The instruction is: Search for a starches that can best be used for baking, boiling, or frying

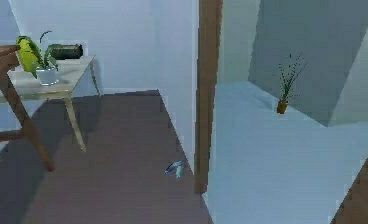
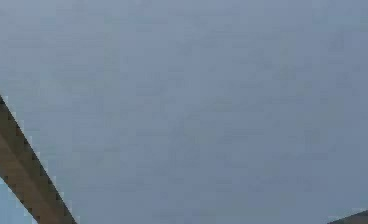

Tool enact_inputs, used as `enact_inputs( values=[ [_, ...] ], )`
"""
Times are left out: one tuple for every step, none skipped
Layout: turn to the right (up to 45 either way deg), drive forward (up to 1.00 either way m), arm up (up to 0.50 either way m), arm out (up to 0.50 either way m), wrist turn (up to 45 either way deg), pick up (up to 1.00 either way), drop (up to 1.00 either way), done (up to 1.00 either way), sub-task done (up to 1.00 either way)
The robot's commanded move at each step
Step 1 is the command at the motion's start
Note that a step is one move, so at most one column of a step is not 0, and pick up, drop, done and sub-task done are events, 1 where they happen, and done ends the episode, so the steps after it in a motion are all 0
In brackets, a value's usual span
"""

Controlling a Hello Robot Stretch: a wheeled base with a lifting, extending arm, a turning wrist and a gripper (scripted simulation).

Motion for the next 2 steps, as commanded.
enact_inputs(
  values=[
    [-9.0,0.00,0.00,0.00,0.0,0.00,0.00,0.00,0.00],
    [0.0,0.35,0.00,0.00,0.0,0.00,0.00,0.00,0.00]
  ],
)
